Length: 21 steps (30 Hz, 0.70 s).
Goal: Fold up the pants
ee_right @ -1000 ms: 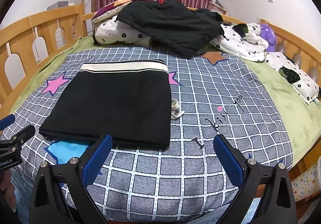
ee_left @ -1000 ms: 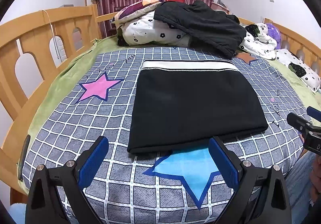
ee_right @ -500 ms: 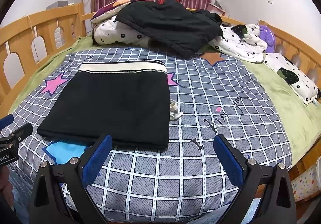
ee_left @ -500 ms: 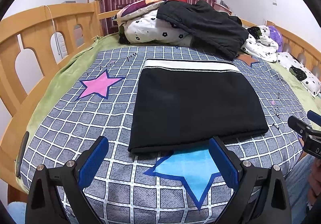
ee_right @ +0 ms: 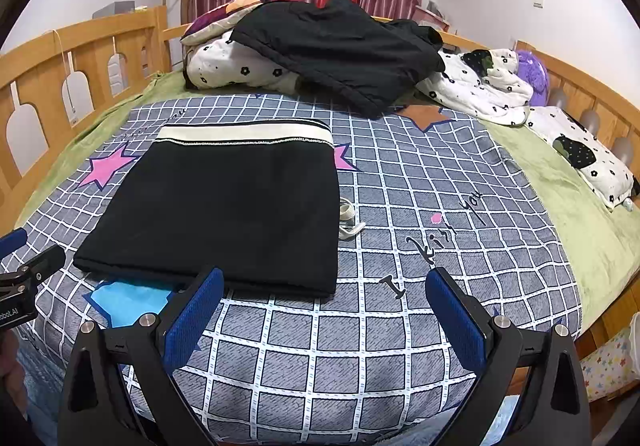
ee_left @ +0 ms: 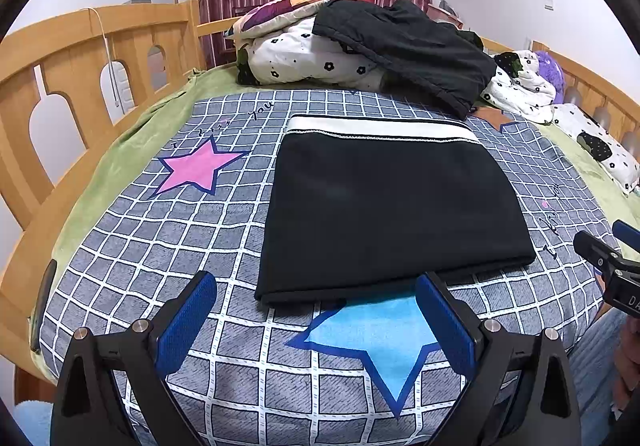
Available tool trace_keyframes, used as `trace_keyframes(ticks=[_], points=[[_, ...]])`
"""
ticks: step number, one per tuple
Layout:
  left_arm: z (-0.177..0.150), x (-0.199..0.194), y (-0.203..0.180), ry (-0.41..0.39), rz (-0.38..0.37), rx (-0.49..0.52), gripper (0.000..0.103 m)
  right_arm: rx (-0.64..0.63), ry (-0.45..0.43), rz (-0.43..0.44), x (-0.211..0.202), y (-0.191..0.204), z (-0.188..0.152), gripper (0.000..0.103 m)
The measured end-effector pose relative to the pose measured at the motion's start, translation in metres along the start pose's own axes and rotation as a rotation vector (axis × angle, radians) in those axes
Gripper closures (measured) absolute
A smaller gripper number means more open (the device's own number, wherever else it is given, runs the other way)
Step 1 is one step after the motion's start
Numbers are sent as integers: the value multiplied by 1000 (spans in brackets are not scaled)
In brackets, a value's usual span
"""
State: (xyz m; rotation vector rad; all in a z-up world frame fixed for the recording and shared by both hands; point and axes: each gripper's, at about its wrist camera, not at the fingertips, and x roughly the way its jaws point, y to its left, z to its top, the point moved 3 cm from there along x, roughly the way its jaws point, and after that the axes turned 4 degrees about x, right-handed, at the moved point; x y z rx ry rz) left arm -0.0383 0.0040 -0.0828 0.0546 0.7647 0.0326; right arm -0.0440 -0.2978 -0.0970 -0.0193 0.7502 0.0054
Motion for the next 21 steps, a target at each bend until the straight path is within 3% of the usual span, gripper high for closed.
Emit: trace_keyframes(ticks=[21], points=[[0, 1, 0, 4, 0, -2, 3, 0, -3, -3, 0, 1, -1, 4]])
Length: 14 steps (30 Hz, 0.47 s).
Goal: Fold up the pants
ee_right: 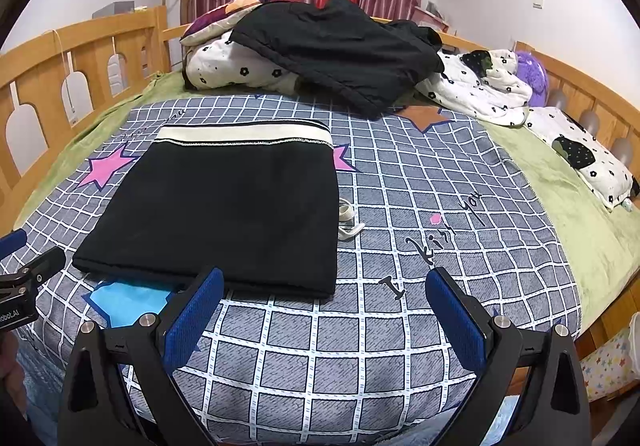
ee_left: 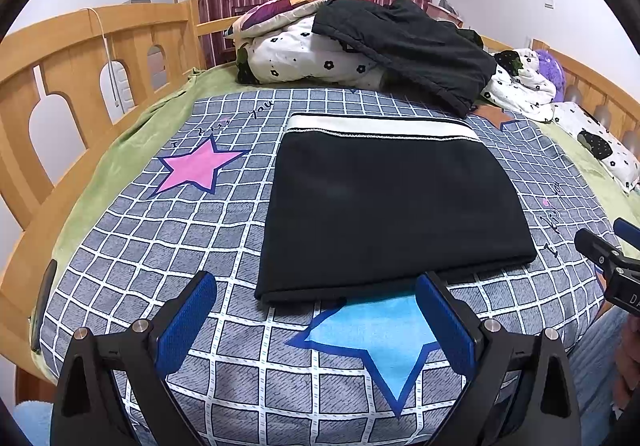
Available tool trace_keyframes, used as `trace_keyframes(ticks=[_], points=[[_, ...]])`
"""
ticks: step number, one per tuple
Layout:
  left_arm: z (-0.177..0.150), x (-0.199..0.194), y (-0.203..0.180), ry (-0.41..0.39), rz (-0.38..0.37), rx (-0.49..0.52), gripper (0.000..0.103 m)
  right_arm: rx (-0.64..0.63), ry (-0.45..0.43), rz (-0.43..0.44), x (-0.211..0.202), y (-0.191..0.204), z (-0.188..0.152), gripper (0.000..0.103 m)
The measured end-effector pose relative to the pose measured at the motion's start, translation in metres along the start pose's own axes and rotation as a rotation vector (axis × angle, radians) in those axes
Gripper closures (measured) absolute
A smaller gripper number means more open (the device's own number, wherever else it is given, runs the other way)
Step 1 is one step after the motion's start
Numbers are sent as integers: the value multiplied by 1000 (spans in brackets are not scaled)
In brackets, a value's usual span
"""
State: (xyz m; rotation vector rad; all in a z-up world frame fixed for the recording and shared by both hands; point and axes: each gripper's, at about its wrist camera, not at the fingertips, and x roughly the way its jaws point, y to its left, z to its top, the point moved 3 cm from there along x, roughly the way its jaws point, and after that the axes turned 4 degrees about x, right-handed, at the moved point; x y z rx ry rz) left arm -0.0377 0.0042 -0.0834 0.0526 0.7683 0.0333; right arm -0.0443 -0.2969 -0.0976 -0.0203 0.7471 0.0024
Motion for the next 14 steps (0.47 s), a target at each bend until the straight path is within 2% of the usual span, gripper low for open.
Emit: trace_keyframes(ticks=[14], points=[[-1, 0, 2, 2, -6, 4, 3, -6, -2, -3, 1, 1, 0, 4]])
